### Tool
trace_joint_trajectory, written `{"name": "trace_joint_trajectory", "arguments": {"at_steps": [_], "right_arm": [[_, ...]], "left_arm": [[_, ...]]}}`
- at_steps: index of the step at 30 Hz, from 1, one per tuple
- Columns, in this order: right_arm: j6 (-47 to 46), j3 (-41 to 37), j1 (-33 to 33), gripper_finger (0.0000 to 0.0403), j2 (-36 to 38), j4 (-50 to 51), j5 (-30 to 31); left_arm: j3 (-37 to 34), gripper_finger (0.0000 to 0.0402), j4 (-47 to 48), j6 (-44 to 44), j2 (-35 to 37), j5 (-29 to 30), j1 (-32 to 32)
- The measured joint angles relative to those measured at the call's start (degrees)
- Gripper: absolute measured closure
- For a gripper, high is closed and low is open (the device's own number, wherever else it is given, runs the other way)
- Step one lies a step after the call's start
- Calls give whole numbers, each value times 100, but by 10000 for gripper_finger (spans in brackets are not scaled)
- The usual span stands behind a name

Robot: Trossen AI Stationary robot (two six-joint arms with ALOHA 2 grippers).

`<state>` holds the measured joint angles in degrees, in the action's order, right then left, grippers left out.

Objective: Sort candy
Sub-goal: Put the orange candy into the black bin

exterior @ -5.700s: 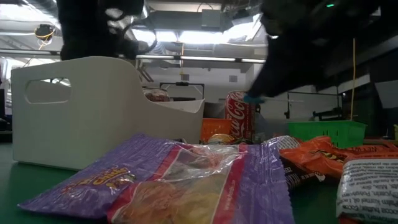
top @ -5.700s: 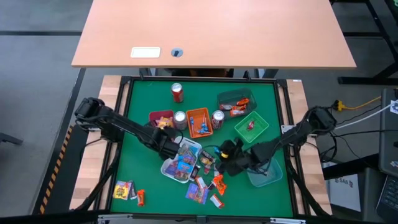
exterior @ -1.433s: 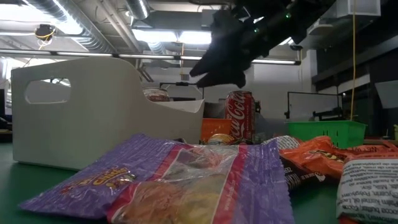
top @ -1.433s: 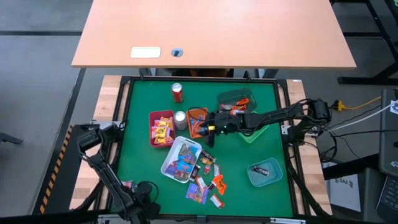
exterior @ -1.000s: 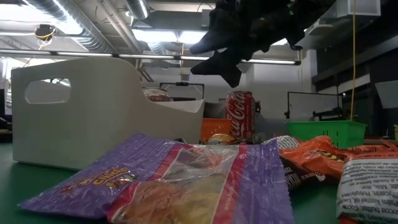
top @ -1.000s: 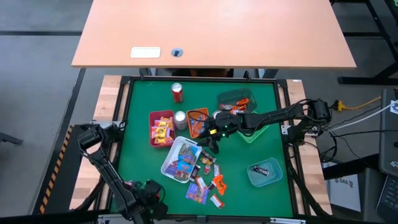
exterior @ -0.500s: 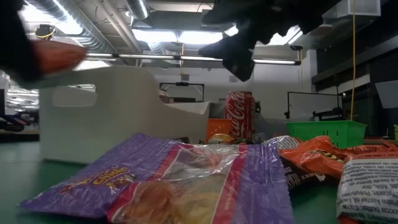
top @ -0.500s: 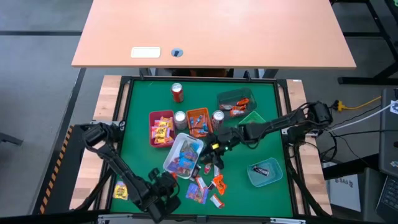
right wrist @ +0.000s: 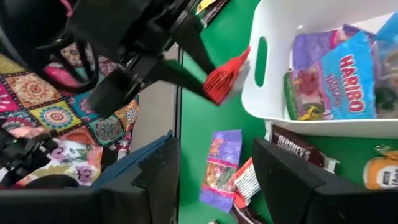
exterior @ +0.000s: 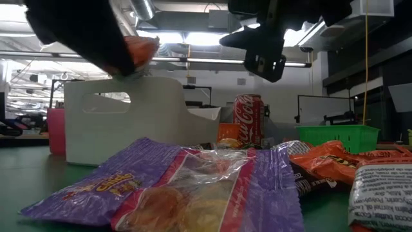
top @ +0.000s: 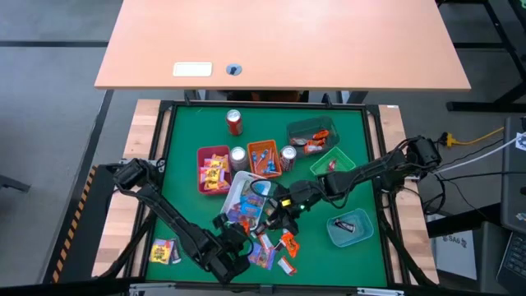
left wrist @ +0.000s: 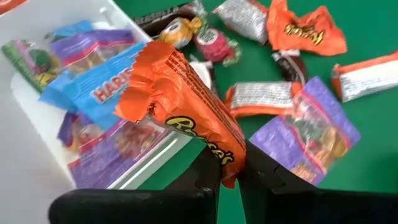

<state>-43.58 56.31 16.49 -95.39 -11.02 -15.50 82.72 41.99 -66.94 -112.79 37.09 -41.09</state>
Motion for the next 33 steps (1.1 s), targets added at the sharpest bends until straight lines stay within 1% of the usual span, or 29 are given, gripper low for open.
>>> {"name": "trace_joint_trajectory", "arguments": {"at_steps": [2, 6, 10, 13, 21, 29, 33], "right_arm": [[-3, 0, 5, 203, 0, 1, 70], [-10, 0, 5, 203, 0, 1, 456], [-12, 0, 5, 203, 0, -4, 682], [-11, 0, 5, 203, 0, -175, 740], [-8, 0, 5, 203, 0, -861, 775], [34, 0, 5, 203, 0, -666, 1347], [36, 0, 5, 203, 0, -399, 1504]], "left_arm": [[0, 374, -130, 127, 0, 4, 14], [0, 374, -368, 363, 2, 18, 12], [0, 374, -618, 639, 2, 356, 11], [2, 374, -756, 887, 2, 587, 47], [2, 374, -1016, 1256, 2, 637, 346], [2, 374, -1187, 1384, 2, 637, 563], [2, 374, -1279, 1504, 2, 716, 587]]}}
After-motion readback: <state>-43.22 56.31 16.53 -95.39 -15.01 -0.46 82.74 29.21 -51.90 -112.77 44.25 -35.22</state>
